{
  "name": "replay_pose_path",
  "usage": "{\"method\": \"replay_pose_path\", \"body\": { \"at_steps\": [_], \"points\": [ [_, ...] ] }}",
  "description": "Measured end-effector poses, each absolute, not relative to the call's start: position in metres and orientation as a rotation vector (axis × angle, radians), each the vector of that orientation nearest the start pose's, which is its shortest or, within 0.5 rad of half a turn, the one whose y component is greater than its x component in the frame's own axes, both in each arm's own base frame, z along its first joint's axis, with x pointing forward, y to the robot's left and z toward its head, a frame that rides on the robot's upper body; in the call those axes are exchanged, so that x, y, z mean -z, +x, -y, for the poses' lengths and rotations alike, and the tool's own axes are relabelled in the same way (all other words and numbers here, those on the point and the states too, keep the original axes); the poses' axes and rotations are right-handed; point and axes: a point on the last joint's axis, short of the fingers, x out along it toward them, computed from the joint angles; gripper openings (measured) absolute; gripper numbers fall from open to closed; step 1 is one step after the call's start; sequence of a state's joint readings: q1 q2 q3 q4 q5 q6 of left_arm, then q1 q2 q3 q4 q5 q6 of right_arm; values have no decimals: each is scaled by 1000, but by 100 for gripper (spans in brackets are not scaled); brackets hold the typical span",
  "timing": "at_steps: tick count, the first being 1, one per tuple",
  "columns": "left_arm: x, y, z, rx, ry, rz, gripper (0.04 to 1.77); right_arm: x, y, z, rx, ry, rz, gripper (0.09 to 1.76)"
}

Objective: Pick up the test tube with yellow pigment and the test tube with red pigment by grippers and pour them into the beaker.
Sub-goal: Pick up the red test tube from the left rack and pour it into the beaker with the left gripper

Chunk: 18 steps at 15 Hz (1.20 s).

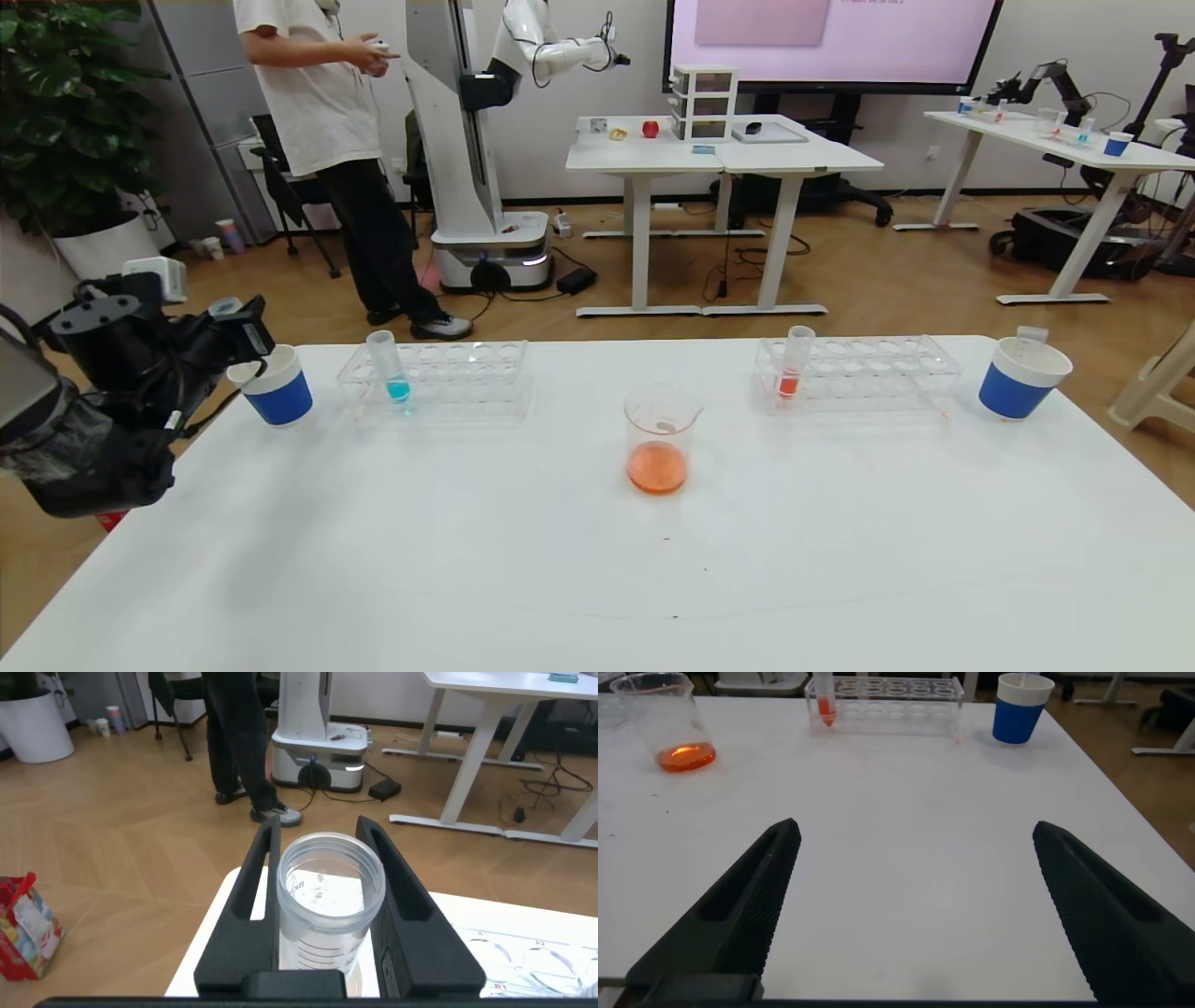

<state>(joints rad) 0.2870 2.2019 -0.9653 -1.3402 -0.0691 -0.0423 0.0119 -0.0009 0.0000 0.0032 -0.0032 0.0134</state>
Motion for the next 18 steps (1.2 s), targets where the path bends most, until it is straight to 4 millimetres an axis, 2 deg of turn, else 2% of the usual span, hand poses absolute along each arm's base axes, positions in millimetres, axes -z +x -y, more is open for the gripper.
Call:
{"method": "replay_pose_path", "body": {
  "at_steps": [4, 7, 8, 9, 10, 11, 12, 15, 18],
  "points": [
    [-90, 398, -116, -218, -31, 63, 55, -75, -23, 0, -9, 13, -2, 174],
    [-84, 398, -119, -223, -33, 49, 55, -75, -23, 0, -9, 13, -2, 174],
    [-83, 398, -119, -222, -32, 47, 65, -75, -23, 0, -9, 13, -2, 174],
    [-83, 398, -119, -220, -32, 51, 91, -75, -23, 0, -9, 13, -2, 174],
    [-83, 397, -119, -218, -31, 53, 129, -75, -23, 0, -9, 13, -2, 174],
    [-83, 397, -119, -219, -31, 52, 158, -75, -23, 0, -9, 13, -2, 174],
    [-83, 397, -119, -220, -32, 54, 173, -75, -23, 0, -9, 13, -2, 174],
    [-91, 399, -115, -213, -28, 81, 175, -75, -23, 0, -9, 13, -2, 174],
    [-120, 407, -89, -161, -26, 154, 175, -75, -23, 0, -9, 13, -2, 174]
  ]
}}
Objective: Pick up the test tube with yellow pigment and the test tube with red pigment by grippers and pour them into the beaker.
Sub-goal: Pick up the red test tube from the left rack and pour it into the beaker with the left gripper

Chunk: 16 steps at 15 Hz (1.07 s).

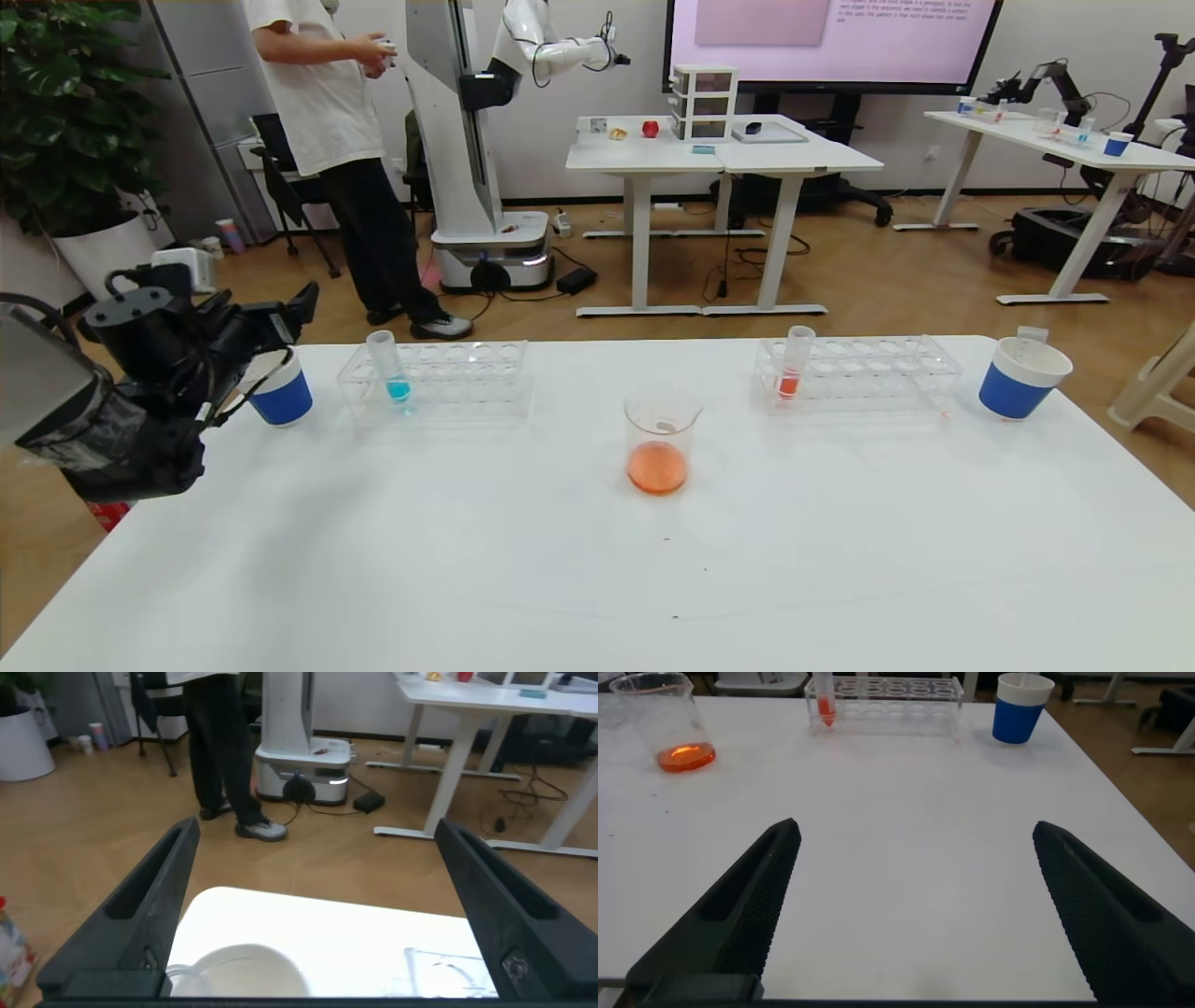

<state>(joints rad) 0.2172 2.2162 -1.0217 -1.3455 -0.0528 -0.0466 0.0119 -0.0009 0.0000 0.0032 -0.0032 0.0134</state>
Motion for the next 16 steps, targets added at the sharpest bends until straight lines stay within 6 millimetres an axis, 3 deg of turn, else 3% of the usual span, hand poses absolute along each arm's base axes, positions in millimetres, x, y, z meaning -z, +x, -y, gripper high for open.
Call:
{"method": "replay_pose_path", "body": {
  "at_steps": [5, 7, 12, 16],
  "points": [
    [-168, 400, -9, -19, -55, 177, 175, -75, -23, 0, -9, 13, -2, 174],
    [-186, 391, 11, 15, -55, 197, 175, -75, -23, 0, -9, 13, -2, 174],
    [-253, 349, 20, 36, 6, 282, 175, -75, -23, 0, -9, 13, -2, 174],
    [-314, 279, 14, 21, 50, 328, 175, -75, -23, 0, -9, 13, -2, 174]
  ]
}}
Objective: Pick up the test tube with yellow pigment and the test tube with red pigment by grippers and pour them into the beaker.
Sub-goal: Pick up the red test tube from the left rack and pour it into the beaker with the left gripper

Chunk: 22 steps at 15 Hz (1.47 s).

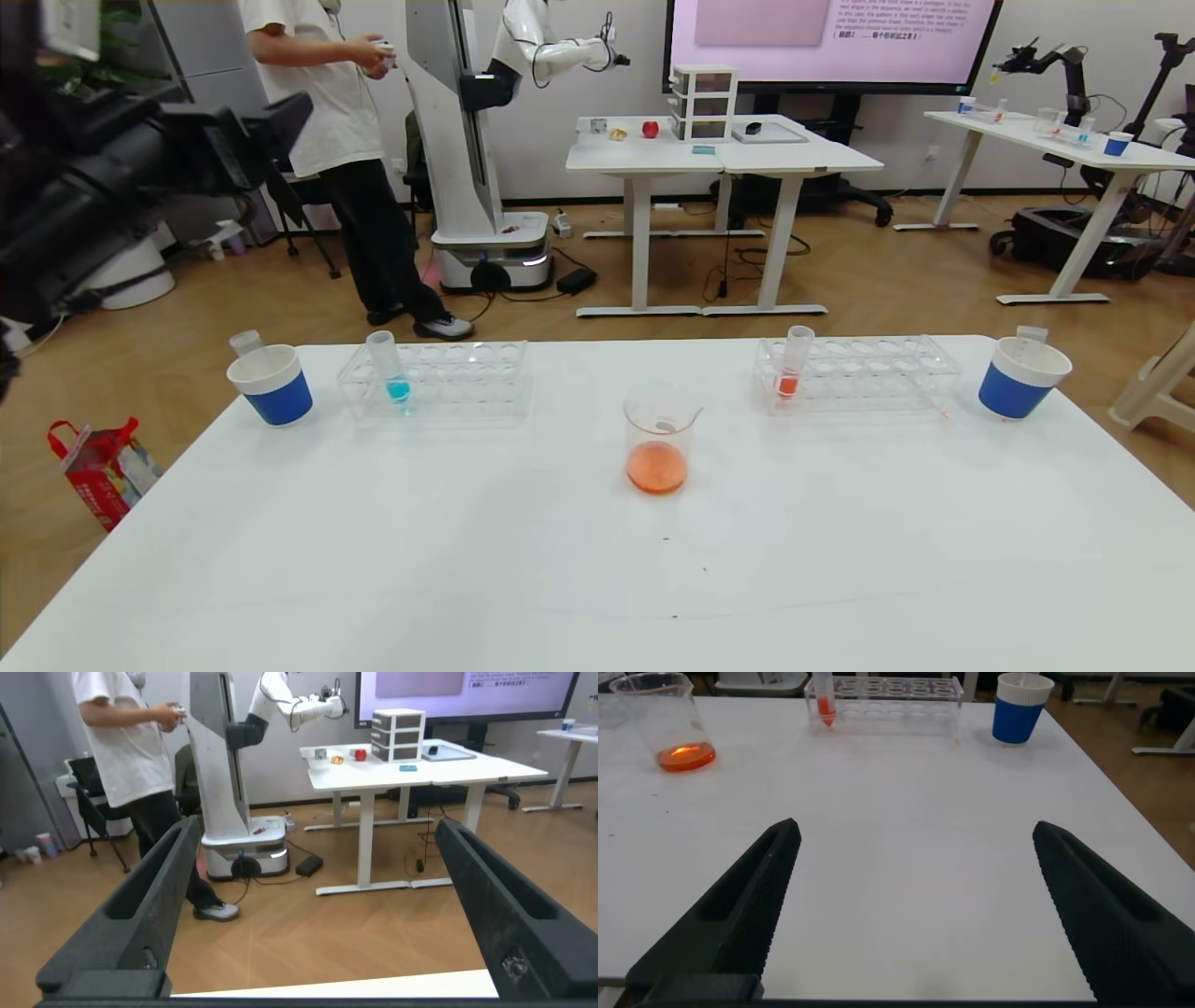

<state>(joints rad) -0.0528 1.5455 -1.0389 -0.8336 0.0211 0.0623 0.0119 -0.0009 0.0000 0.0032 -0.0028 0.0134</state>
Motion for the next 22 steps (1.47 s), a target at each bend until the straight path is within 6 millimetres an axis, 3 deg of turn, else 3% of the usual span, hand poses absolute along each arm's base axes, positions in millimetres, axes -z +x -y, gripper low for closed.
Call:
{"method": "replay_pose_path", "body": {
  "at_steps": [2, 5, 8, 12, 17, 19, 22],
  "points": [
    [-336, 232, 9, 7, 59, 345, 175, -75, -23, 0, -9, 13, -2, 174],
    [-342, 159, -3, -46, 76, 310, 175, -75, -23, 0, -9, 13, -2, 174],
    [-332, 90, -6, -84, 78, 303, 175, -75, -23, 0, -9, 13, -2, 174],
    [-303, 13, 0, -28, 81, 374, 175, -75, -23, 0, -9, 13, -2, 174],
    [-252, -48, 1, 35, 76, 440, 175, -75, -23, 0, -9, 13, -2, 174],
    [-226, -59, 1, 46, 81, 450, 175, -75, -23, 0, -9, 13, -2, 174],
    [-180, -56, 1, 49, 83, 404, 175, -75, -23, 0, -9, 13, -2, 174]
  ]
}}
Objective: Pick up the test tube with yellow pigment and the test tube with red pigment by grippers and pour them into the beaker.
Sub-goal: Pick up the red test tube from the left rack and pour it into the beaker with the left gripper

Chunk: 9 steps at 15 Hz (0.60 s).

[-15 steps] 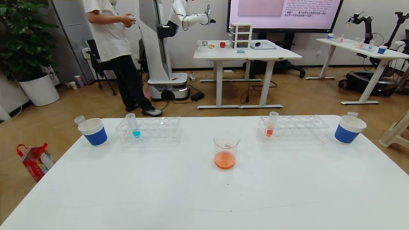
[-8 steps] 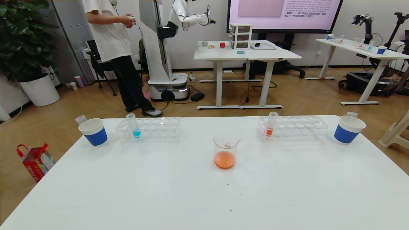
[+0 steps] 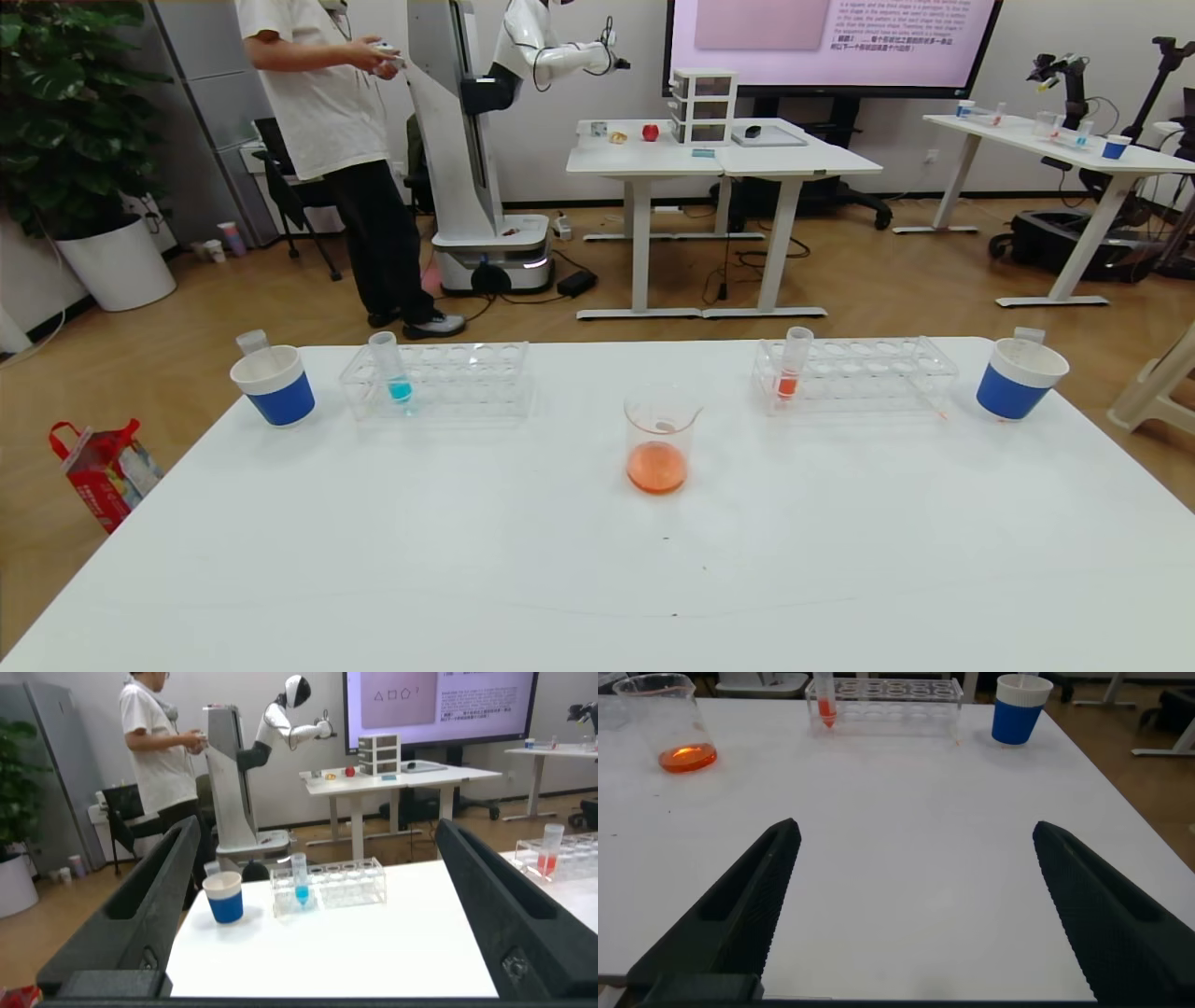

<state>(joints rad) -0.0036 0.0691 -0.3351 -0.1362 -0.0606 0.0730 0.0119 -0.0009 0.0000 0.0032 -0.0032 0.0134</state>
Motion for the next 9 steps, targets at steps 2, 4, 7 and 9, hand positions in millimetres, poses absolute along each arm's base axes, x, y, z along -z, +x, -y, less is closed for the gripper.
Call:
{"method": "replay_pose_path", "body": {
  "at_steps": [2, 4, 7, 9],
  "points": [
    [-150, -46, 1, 51, 63, 335, 175, -75, -23, 0, -9, 14, -2, 174],
    [-116, -33, 1, 53, 47, 221, 175, -75, -23, 0, -9, 13, -2, 174],
    [-83, -24, 1, 31, 35, 46, 175, -75, -23, 0, -9, 14, -2, 174],
    [-76, -23, 0, 11, 34, -7, 175, -75, -23, 0, -9, 13, -2, 174]
  ]
}}
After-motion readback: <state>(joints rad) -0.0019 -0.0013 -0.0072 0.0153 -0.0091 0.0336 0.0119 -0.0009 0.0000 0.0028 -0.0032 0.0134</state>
